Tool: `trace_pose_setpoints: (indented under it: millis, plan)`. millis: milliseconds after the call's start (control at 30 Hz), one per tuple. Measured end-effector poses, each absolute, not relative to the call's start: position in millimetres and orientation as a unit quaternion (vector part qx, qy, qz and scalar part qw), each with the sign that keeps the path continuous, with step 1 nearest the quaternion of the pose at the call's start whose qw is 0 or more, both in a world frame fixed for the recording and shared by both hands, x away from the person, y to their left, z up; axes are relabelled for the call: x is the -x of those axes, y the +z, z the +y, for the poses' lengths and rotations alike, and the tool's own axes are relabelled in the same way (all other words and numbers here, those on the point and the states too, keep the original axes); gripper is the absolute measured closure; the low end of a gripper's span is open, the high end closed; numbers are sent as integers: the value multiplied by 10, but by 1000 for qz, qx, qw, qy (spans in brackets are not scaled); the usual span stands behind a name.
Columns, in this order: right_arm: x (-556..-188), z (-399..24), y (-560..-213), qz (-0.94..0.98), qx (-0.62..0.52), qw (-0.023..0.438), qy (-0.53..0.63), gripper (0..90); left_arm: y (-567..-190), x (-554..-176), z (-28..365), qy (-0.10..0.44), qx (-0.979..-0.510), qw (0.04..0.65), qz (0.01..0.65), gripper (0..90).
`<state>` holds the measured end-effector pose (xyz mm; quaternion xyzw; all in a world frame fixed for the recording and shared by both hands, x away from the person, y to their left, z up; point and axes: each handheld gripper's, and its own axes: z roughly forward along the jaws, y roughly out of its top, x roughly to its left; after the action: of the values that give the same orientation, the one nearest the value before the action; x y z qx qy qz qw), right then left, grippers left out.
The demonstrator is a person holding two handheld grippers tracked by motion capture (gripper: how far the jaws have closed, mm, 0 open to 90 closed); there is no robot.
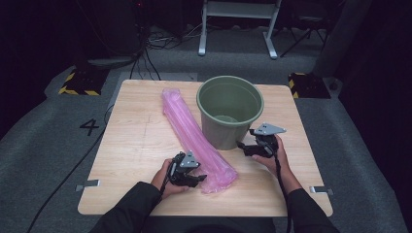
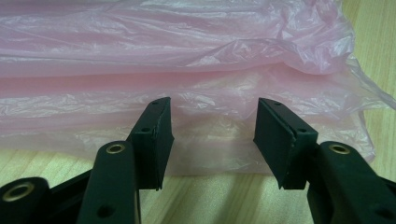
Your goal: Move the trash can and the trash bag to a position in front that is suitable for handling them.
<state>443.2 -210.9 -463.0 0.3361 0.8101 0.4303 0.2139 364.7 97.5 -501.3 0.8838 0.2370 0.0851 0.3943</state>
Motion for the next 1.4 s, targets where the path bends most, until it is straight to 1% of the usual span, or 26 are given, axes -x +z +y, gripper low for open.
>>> trace_pose_setpoints:
  millis: [233, 333, 367, 400, 467, 633, 767, 833, 933, 1033, 1100, 1167, 1233, 1267, 1333, 1367, 1400]
  plan:
    - [-4578, -1962, -4659, 813, -347, 203, 422, 234, -5016, -3642, 970, 87, -883, 395, 237, 465]
    - [-4572, -1938, -4647, 814, -344, 205, 420, 258, -5015, -3637, 964, 92, -884, 393, 236, 464]
    - [-4547, -1939, -4634, 817, -343, 197, 419, 271, -5016, -3635, 960, 93, -884, 392, 236, 463]
    - [-4523, -1940, -4622, 820, -339, 196, 417, 259, -5017, -3635, 955, 94, -884, 392, 236, 462]
    - [-4415, -1959, -4592, 823, -325, 194, 424, 267, -5016, -3632, 942, 96, -885, 391, 235, 458]
    - [-4075, -2005, -4614, 850, -282, 138, 424, 261, -5021, -3630, 879, 98, -882, 392, 242, 457]
    - [-3852, -2064, -4597, 855, -268, 129, 424, 283, -5021, -3640, 801, 99, -883, 392, 238, 456]
    - [-3753, -2093, -4573, 851, -266, 108, 440, 272, -5019, -3646, 772, 100, -884, 391, 236, 456]
    - [-3684, -2074, -4606, 859, -260, 97, 431, 250, -5020, -3645, 721, 99, -884, 391, 237, 455]
    - [-3700, -2053, -4680, 863, -265, 101, 419, 241, -5017, -3645, 672, 98, -885, 390, 234, 452]
    - [-3722, -2040, -4725, 863, -265, 88, 421, 238, -5019, -3642, 639, 98, -885, 391, 235, 445]
    - [-3721, -2000, -4762, 869, -267, 99, 405, 278, -5019, -3640, 616, 97, -885, 391, 234, 428]
    - [-3720, -1966, -4802, 873, -264, 111, 395, 371, -5020, -3640, 605, 98, -885, 389, 235, 399]
    - [-3722, -1952, -4821, 874, -264, 113, 392, 410, -5021, -3638, 604, 99, -886, 387, 234, 368]
    - [-3739, -1937, -4858, 878, -262, 119, 383, 495, -5012, -3628, 605, 110, -888, 375, 241, 245]
    - [-3751, -1938, -4879, 881, -261, 122, 375, 537, -5006, -3627, 618, 109, -887, 378, 243, 212]
    - [-3761, -1943, -4891, 883, -261, 124, 370, 570, -4987, -3625, 653, 107, -884, 383, 247, 208]
